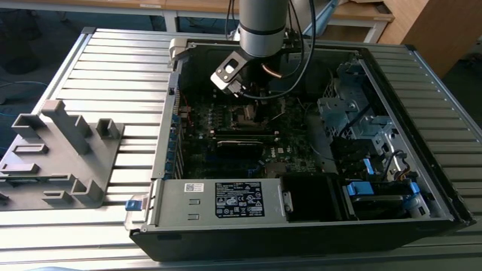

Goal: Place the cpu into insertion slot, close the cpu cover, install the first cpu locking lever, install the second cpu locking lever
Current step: 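Place the cpu into insertion slot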

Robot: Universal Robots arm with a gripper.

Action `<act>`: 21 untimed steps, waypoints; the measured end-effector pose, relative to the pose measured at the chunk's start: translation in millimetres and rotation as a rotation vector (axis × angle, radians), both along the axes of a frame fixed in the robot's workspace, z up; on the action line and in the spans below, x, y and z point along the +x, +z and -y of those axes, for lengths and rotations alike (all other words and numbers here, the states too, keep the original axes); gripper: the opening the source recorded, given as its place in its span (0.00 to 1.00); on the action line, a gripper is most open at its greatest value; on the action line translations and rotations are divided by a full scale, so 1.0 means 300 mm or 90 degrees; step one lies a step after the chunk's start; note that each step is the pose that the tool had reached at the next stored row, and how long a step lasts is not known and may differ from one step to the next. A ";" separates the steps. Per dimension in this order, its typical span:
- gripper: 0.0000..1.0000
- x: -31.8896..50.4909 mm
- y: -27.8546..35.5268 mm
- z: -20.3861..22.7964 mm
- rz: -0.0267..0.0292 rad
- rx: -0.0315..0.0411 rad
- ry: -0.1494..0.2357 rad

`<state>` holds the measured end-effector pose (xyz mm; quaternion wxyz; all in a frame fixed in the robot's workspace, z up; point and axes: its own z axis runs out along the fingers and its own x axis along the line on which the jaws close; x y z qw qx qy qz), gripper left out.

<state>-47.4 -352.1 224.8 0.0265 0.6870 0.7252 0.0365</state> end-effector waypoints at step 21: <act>0.54 -0.005 -0.006 -0.010 -0.0162 0.0024 -0.014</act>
